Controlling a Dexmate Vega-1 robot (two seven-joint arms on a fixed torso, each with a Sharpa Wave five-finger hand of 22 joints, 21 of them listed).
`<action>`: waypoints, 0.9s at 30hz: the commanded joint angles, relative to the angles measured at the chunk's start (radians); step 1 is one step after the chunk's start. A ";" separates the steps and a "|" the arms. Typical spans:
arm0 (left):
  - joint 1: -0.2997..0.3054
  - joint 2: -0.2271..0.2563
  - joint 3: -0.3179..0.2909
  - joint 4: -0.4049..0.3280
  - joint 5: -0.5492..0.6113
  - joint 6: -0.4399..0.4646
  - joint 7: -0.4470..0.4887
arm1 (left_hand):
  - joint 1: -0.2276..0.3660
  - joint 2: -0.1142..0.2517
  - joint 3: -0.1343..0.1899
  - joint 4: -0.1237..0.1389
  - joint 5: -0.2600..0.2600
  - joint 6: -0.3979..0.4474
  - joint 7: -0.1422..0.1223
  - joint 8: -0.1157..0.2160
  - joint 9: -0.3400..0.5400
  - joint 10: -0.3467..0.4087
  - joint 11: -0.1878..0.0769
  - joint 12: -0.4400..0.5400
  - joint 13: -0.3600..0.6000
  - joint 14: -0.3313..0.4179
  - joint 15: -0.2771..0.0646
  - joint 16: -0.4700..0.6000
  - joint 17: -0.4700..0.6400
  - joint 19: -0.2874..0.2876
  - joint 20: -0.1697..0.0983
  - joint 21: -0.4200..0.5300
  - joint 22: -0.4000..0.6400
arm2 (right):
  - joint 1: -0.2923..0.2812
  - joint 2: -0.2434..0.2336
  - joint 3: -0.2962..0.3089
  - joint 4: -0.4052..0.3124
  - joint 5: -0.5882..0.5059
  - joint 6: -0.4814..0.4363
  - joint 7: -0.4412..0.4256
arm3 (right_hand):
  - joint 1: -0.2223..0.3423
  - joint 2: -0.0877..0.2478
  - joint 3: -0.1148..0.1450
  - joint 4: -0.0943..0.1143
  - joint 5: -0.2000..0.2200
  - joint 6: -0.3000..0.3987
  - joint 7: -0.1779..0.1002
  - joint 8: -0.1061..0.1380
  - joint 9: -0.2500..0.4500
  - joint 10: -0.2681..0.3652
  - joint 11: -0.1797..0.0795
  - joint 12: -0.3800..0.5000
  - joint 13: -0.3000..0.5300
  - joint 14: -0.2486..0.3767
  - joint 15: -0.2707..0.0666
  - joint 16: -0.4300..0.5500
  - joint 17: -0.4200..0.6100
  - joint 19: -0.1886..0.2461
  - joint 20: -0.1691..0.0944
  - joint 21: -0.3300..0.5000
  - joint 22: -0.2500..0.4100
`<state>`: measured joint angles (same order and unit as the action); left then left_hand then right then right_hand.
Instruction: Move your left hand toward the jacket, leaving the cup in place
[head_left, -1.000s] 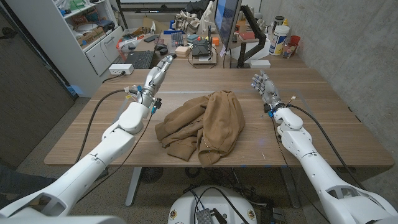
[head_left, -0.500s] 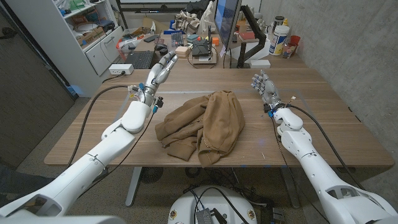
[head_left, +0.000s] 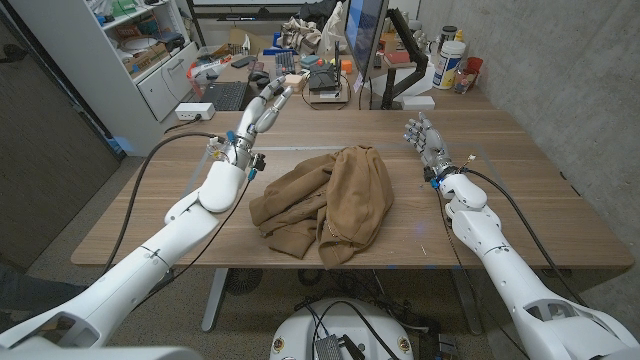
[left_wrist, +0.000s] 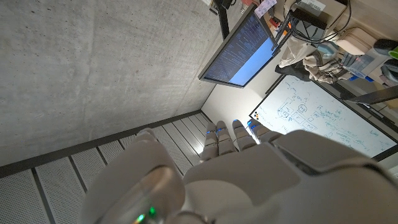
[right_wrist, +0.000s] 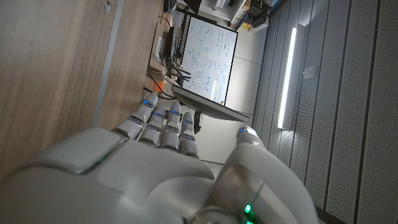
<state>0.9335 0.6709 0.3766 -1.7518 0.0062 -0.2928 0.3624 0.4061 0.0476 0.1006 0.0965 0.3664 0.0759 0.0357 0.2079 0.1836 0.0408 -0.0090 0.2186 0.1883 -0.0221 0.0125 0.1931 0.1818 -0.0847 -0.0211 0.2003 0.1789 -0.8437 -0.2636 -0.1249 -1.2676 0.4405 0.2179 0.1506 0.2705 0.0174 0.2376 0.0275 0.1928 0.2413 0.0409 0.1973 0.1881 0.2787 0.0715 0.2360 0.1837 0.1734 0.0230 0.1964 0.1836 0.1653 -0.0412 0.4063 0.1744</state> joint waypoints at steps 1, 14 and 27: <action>-0.012 0.003 0.014 -0.009 0.063 -0.024 -0.005 | 0.013 -0.001 0.000 -0.006 0.004 0.008 -0.001 0.008 0.004 0.009 -0.003 0.005 0.003 0.008 -0.002 0.009 0.002 0.001 0.000 0.007 0.001 | -0.003 -0.002 -0.001 -0.007 0.001 0.000 -0.003 | -0.001 0.008 0.003 -0.006 0.004 0.011 -0.001 0.003 0.003 0.009 -0.001 -0.006 0.003 0.012 0.000 0.000 0.003 0.012 0.000 -0.003 0.004; -0.021 0.012 0.029 -0.036 0.104 -0.021 -0.028 | 0.019 0.002 -0.001 -0.008 0.004 0.023 -0.003 0.011 0.004 0.018 -0.009 0.005 0.003 0.013 -0.004 0.008 0.002 0.003 0.003 0.006 0.001 | -0.007 -0.006 0.000 -0.014 0.005 0.012 0.000 | -0.001 0.008 0.002 -0.008 0.004 0.012 -0.002 0.002 0.003 0.011 -0.001 -0.007 0.003 0.014 0.000 0.000 0.003 0.014 0.001 -0.008 0.004; -0.029 0.019 0.050 -0.063 0.166 -0.022 -0.040 | 0.024 0.004 -0.002 -0.010 0.004 0.033 -0.005 0.011 0.004 0.027 -0.013 0.006 0.003 0.021 -0.006 0.008 0.002 0.005 0.008 0.006 0.001 | -0.015 -0.008 0.005 -0.018 0.014 0.027 0.001 | -0.002 0.008 0.001 -0.010 0.004 0.012 -0.002 0.002 0.003 0.012 -0.003 -0.008 0.003 0.014 0.000 -0.001 0.003 0.017 0.001 -0.012 0.004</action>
<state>0.9106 0.6840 0.4118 -1.7934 0.1268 -0.3150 0.3340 0.4192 0.0529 0.0962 0.0922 0.3659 0.1005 0.0322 0.2157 0.1835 0.0550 -0.0232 0.2186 0.1884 -0.0114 0.0019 0.1930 0.1817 -0.0805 -0.0170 0.2003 0.1768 -0.8515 -0.2688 -0.1244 -1.2808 0.4480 0.2339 0.1503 0.2705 0.0174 0.2335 0.0234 0.1928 0.2412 0.0410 0.1973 0.1881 0.2822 0.0680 0.2281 0.1837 0.1808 0.0229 0.1964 0.1836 0.1745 -0.0395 0.3986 0.1744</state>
